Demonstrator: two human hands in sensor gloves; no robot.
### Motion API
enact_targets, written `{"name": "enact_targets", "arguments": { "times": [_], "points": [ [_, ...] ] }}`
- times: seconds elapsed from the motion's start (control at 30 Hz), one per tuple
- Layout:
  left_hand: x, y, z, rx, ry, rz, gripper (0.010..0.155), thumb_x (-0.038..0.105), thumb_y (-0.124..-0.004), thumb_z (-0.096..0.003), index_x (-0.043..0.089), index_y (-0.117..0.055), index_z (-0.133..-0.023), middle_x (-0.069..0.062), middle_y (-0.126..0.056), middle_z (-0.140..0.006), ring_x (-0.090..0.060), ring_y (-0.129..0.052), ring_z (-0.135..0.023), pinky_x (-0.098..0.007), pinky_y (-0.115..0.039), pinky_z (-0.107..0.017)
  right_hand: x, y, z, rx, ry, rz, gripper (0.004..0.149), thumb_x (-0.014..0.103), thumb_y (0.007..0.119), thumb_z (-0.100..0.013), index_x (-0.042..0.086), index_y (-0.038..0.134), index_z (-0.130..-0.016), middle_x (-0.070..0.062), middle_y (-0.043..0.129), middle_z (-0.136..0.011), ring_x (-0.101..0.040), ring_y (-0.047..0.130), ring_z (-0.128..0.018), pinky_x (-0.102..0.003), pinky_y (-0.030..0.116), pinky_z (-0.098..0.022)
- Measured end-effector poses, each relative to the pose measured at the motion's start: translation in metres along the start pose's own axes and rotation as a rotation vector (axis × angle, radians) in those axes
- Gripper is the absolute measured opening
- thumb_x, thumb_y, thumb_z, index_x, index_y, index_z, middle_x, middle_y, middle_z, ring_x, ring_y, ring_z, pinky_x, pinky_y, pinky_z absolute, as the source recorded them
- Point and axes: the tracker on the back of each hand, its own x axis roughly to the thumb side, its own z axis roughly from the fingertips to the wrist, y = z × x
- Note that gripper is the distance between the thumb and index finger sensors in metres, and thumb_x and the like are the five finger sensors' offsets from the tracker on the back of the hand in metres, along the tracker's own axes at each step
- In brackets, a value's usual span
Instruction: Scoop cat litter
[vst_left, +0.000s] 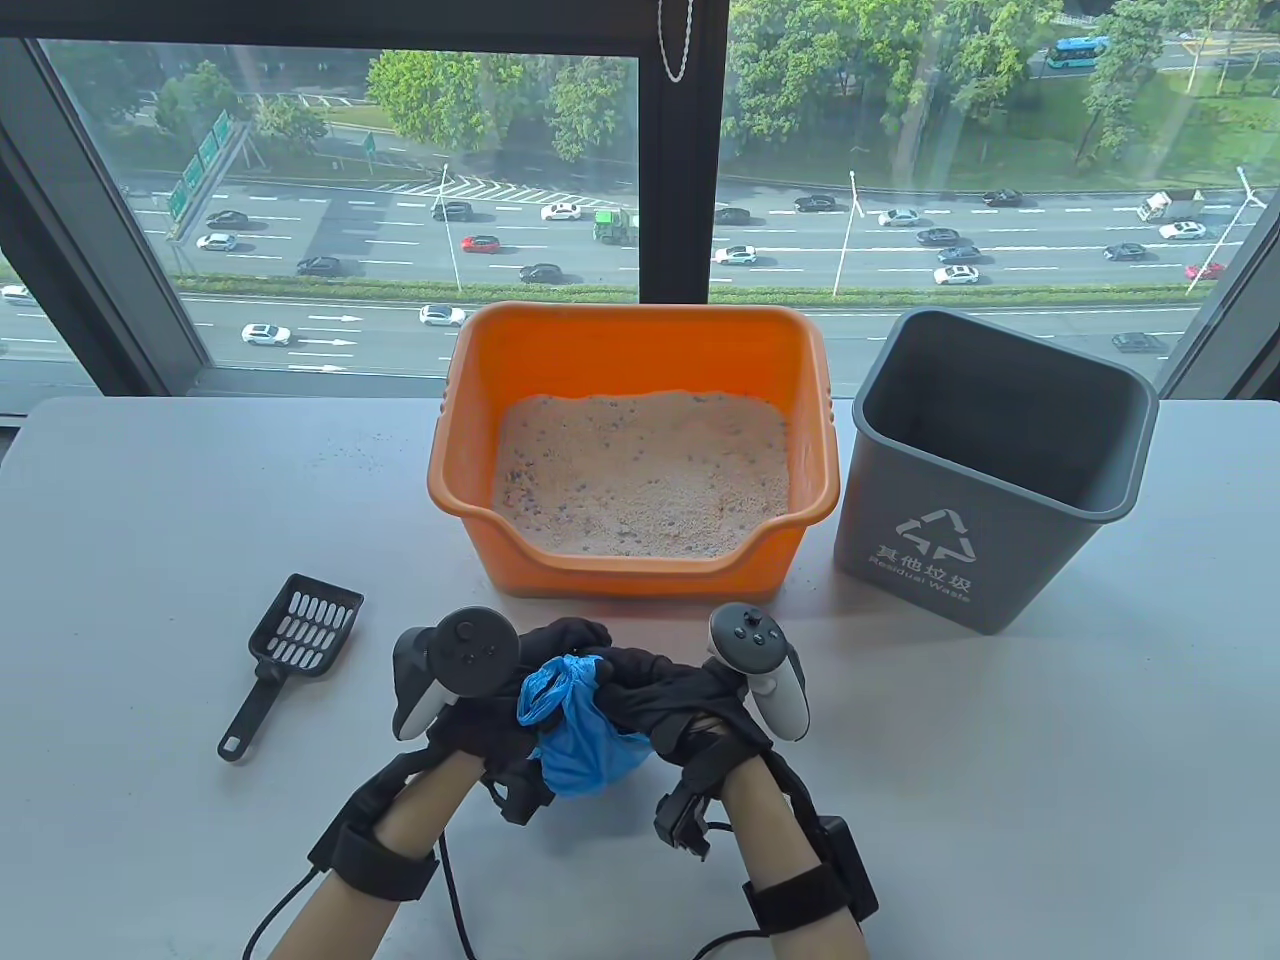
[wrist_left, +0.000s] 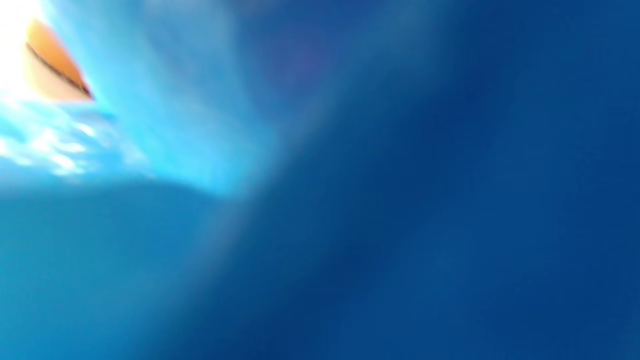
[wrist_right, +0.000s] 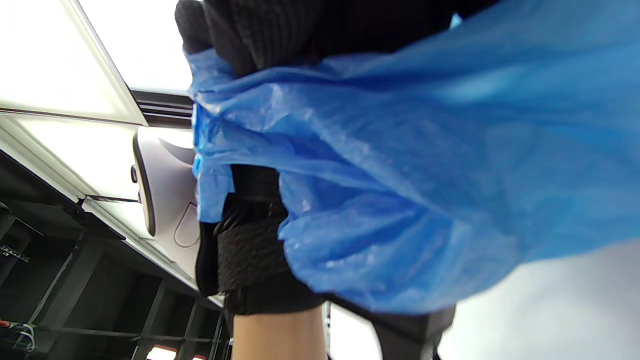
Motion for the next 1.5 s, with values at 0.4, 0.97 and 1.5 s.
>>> {"name": "enact_targets", "arguments": {
  "times": [0.4, 0.97, 1.5],
  "points": [
    [-0.007, 0.005, -0.002, -0.007, 0.015, 0.035, 0.068, 0.068, -0.067, -0.0351, 0.03, -0.079, -0.09, 0.011, -0.091, -0.043, -0.007, -0.092, -0.013, -0.027, -0.079, -0.017, 0.019, -0.019, 0.015, -0.211, -0.036, 0.243, 0.038, 0.028, 0.076, -0.044, 0.017, 0.084, -0.079, -0.008, 0.081, -0.071, -0.018, 0.079, -0.05, -0.046, 0.067, -0.047],
    [0.014, 0.012, -0.002, -0.156, -0.021, -0.06, 0.056, 0.047, -0.076, -0.0524, 0.036, -0.06, -0.105, 0.007, -0.088, -0.065, -0.011, -0.095, -0.032, -0.031, -0.08, -0.031, 0.021, -0.018, 0.018, -0.368, -0.002, 0.316, 0.035, 0.042, 0.079, -0.044, 0.02, 0.087, -0.07, -0.005, 0.085, -0.065, -0.017, 0.082, -0.044, -0.045, 0.07, -0.042],
    [0.002, 0.057, 0.059, 0.239, 0.042, -0.066, 0.039, 0.048, -0.074, -0.0458, 0.037, -0.092, -0.079, 0.007, -0.093, -0.06, -0.019, -0.092, -0.058, -0.036, -0.075, -0.045, 0.013, -0.044, 0.031, -0.506, 0.159, 0.434, 0.031, 0.035, 0.079, -0.043, 0.011, 0.091, -0.06, -0.012, 0.087, -0.056, -0.022, 0.082, -0.037, -0.048, 0.069, -0.038]
  ]
}}
